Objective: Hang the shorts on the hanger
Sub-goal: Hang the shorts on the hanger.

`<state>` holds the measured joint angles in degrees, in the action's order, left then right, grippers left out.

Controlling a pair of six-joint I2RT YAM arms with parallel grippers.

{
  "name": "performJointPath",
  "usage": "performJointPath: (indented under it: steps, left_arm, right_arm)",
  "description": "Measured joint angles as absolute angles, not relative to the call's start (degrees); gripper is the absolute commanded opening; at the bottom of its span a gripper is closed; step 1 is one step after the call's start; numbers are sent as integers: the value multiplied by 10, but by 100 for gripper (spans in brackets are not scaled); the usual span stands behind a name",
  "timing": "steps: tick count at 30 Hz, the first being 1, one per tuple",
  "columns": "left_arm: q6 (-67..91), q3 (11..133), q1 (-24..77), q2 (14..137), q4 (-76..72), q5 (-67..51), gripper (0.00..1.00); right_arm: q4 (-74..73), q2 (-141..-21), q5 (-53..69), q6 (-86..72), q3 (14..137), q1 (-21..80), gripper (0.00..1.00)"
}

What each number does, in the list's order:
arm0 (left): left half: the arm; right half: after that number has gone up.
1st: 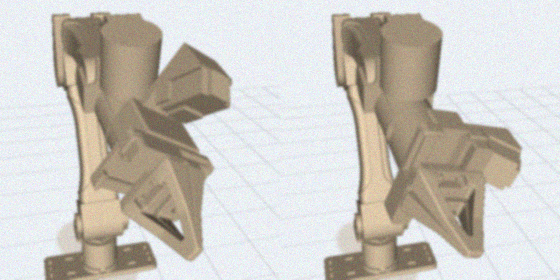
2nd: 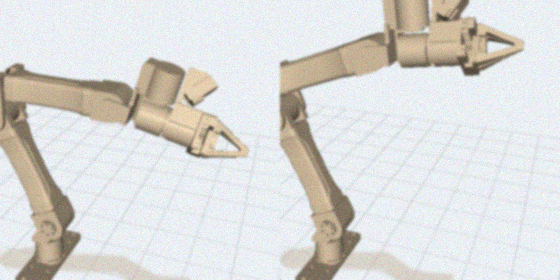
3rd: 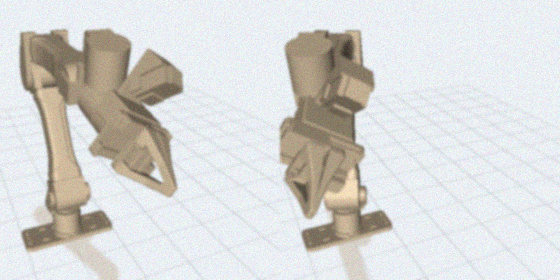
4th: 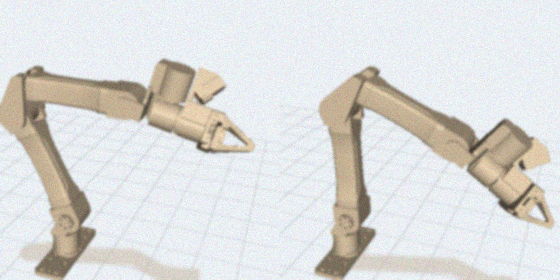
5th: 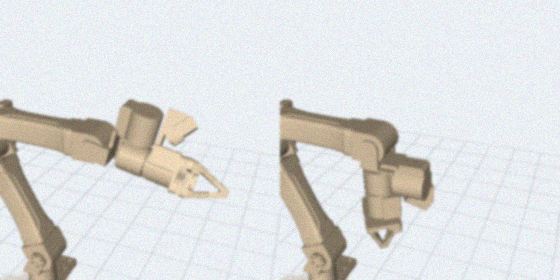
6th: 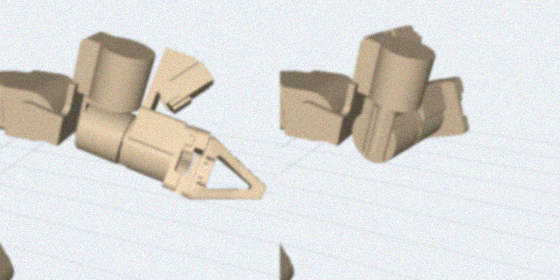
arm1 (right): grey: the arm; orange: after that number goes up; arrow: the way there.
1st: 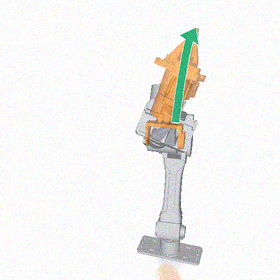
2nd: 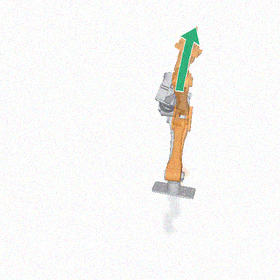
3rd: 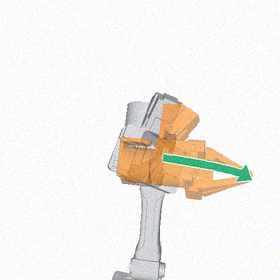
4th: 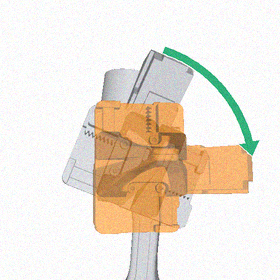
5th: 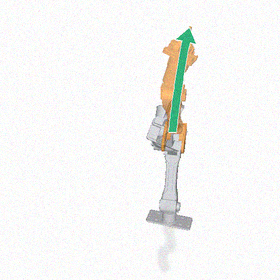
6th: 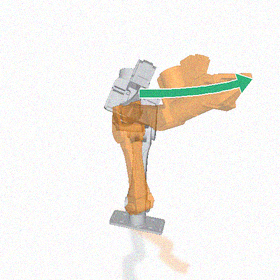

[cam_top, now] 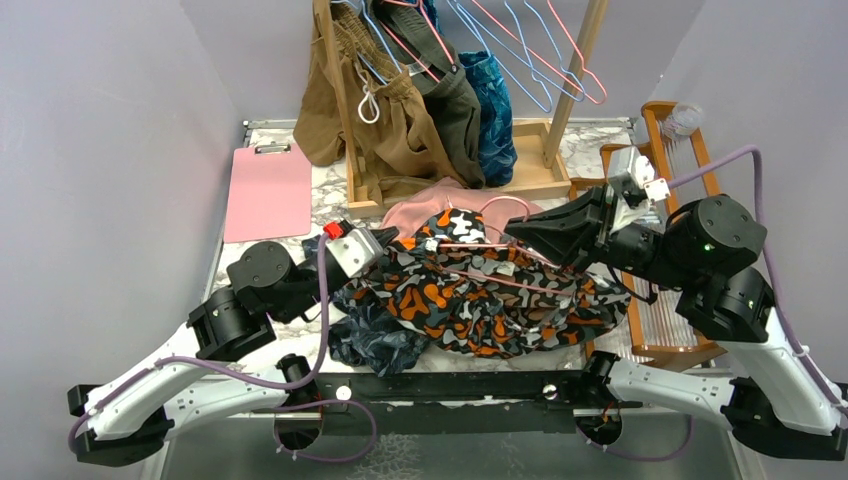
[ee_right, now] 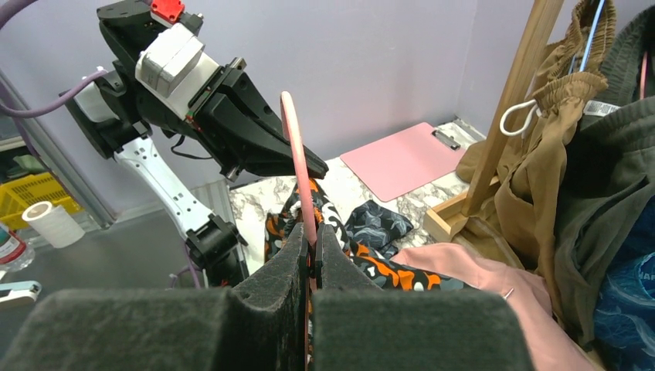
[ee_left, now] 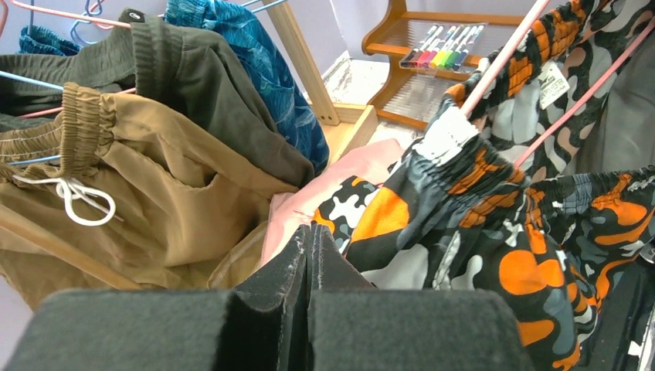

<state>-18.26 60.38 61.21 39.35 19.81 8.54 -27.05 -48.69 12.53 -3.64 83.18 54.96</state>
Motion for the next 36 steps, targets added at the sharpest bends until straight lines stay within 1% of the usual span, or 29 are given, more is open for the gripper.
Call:
performJointPath:
  steps: [1, 2, 3, 5, 6, 7, 9, 11, 14, 18, 19, 24, 26, 30, 36]
  left_arm:
    - [-182, 604, 612, 393, 201, 86, 0]
    - [-182, 604, 612, 392, 201, 87, 7]
    - [-182, 607, 612, 392, 204, 87, 18]
    - [-183, 622, 612, 394, 213, 87, 47]
    - [-180, 634, 612, 397, 217, 87, 56]
    - [-177, 646, 612, 399, 219, 86, 63]
    - [-172, 679, 612, 406, 217, 75, 72]
    - [-163, 706, 612, 413, 200, 51, 76]
    - [-149, 731, 612, 416, 174, 2, 78]
    - [-132, 759, 612, 446, 159, -92, 78]
    - [-127, 769, 612, 506, 173, -169, 78]
    - [-128, 767, 612, 560, 199, -211, 77]
    - [-129, 767, 612, 578, 207, -223, 75]
    - [-132, 767, 612, 591, 214, -236, 67]
    - [-139, 767, 612, 598, 215, -241, 45]
  right_arm:
    - [-270, -485, 125, -36, 832, 550, 1]
    - [-270, -483, 125, -36, 832, 550, 1]
    - [-270, -482, 125, -36, 832, 550, 1]
    - [-270, -480, 126, -36, 832, 550, 1]
    - [-270, -480, 126, -37, 832, 550, 1]
    - [-269, -480, 126, -37, 832, 550, 1]
    - [-266, -480, 126, -37, 832, 550, 1]
    - [-264, -480, 128, -38, 832, 550, 1]
    - [-261, -485, 132, -39, 829, 550, 1]
    - [-257, -497, 145, -41, 826, 550, 1]
    - [-253, -510, 158, -41, 820, 550, 1]
    - [-251, -516, 169, -43, 809, 550, 1]
    - [-251, -517, 174, -44, 807, 550, 1]
    - [-249, -517, 177, -45, 805, 550, 1]
    - [-241, -517, 180, -44, 802, 550, 1]
